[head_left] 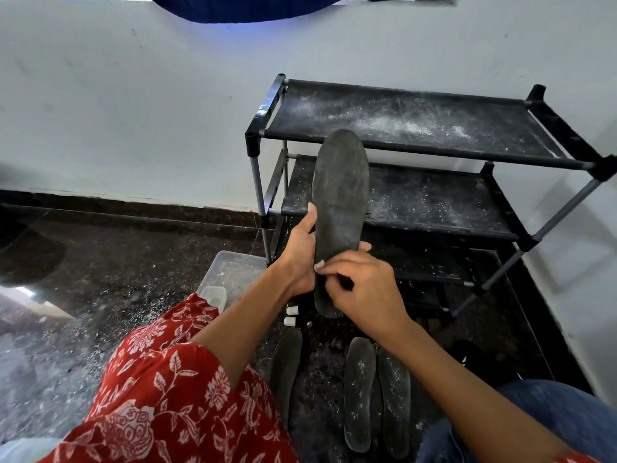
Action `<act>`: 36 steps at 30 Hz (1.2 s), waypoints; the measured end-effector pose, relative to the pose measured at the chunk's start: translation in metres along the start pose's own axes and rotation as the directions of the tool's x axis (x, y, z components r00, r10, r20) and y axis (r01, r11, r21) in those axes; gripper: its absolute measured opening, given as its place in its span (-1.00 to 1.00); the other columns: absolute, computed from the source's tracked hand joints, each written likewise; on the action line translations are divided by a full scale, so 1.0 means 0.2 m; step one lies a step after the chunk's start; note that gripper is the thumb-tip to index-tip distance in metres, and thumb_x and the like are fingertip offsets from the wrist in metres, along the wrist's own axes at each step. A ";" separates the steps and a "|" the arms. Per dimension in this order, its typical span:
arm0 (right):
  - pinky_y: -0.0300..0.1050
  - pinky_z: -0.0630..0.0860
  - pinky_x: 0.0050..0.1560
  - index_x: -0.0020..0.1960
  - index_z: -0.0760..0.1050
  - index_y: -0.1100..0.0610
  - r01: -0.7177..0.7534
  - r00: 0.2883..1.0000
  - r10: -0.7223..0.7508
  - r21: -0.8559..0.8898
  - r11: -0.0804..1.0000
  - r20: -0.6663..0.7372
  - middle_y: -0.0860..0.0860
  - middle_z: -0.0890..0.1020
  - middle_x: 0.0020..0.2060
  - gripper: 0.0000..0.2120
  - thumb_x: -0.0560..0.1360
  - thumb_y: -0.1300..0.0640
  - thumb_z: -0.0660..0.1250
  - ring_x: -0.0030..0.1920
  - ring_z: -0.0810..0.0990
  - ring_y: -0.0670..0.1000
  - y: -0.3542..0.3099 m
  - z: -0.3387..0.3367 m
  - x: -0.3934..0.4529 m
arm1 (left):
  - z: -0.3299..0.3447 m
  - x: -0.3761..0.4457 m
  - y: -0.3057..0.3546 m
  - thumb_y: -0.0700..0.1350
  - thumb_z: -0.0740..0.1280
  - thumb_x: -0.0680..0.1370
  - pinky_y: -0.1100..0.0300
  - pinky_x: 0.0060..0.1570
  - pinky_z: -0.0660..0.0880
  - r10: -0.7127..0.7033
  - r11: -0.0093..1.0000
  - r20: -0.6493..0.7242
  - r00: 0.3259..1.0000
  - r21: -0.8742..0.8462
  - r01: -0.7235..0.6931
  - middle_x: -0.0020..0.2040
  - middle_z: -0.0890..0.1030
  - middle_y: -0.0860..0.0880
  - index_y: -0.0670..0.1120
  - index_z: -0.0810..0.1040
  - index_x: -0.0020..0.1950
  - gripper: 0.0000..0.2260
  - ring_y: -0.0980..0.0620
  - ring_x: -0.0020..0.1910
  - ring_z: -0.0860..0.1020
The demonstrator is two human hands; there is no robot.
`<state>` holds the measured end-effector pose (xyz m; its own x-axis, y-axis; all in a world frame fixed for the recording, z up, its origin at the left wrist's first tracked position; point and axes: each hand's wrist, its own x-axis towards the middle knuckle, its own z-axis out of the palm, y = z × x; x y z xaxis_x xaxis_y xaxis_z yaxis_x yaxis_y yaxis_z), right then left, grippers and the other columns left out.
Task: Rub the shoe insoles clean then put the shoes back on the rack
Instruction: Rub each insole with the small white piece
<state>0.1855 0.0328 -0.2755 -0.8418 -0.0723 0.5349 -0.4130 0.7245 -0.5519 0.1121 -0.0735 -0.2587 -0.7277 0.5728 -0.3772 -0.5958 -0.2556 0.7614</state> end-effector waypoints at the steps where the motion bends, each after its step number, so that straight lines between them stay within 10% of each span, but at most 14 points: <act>1: -0.18 0.52 0.03 -0.12 0.67 0.15 0.004 0.999 -0.004 0.003 1.000 -0.044 -0.04 0.68 -0.16 -0.83 0.36 0.33 0.39 -0.10 0.62 -0.09 0.00 0.00 0.01 | 0.00 0.00 0.00 0.35 -0.08 0.55 0.10 -0.03 0.59 0.001 1.000 0.000 1.000 0.003 -0.001 -0.06 0.65 -0.26 -0.25 0.52 0.19 -0.26 -0.13 -0.07 0.63; 17: -0.24 0.47 0.07 -0.07 0.66 0.16 -0.010 0.998 0.008 -0.036 0.999 -0.070 -0.02 0.68 -0.13 -0.82 0.39 0.35 0.38 -0.08 0.60 -0.07 0.00 -0.01 0.02 | 0.02 0.00 0.00 0.37 -0.04 0.54 0.04 0.15 0.49 -0.015 1.000 -0.044 0.999 0.016 0.016 0.18 0.55 -0.30 -0.28 0.50 0.26 -0.23 -0.17 0.11 0.55; 24: -0.07 0.58 -0.10 -0.18 0.67 0.12 -0.019 0.994 0.017 0.018 1.000 0.105 -0.07 0.67 -0.22 -0.84 0.32 0.31 0.37 -0.18 0.62 -0.12 -0.01 -0.01 0.00 | 0.00 0.00 0.00 0.33 -0.10 0.56 0.14 -0.12 0.62 0.005 1.000 -0.029 1.000 -0.006 -0.005 -0.12 0.66 -0.27 -0.25 0.46 0.29 -0.27 -0.13 -0.16 0.65; 30: -0.12 0.54 0.04 -0.07 0.66 0.17 -0.036 0.993 0.035 -0.013 0.999 -0.109 -0.01 0.67 -0.12 -0.83 0.39 0.34 0.39 -0.07 0.62 -0.05 0.00 -0.03 0.05 | 0.02 0.01 -0.01 0.34 -0.05 0.56 0.13 -0.04 0.54 0.013 1.000 -0.049 0.999 0.022 -0.012 -0.13 0.67 -0.12 -0.18 0.59 0.08 -0.32 -0.03 -0.13 0.64; 36: -0.20 0.54 -0.06 -0.18 0.66 0.13 -0.034 0.995 0.034 -0.002 0.999 0.095 -0.07 0.66 -0.22 -0.84 0.31 0.30 0.38 -0.18 0.60 -0.13 -0.02 0.00 0.00 | 0.00 0.02 -0.01 0.34 -0.09 0.56 0.11 -0.04 0.57 0.003 0.999 -0.047 0.999 0.037 -0.001 -0.11 0.66 -0.26 -0.22 0.54 0.14 -0.29 -0.13 -0.11 0.64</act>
<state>0.1877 0.0313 -0.2737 -0.8844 -0.1128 0.4529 -0.3839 0.7277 -0.5684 0.1110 -0.0707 -0.2615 -0.7446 0.5347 -0.3996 -0.5821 -0.2271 0.7808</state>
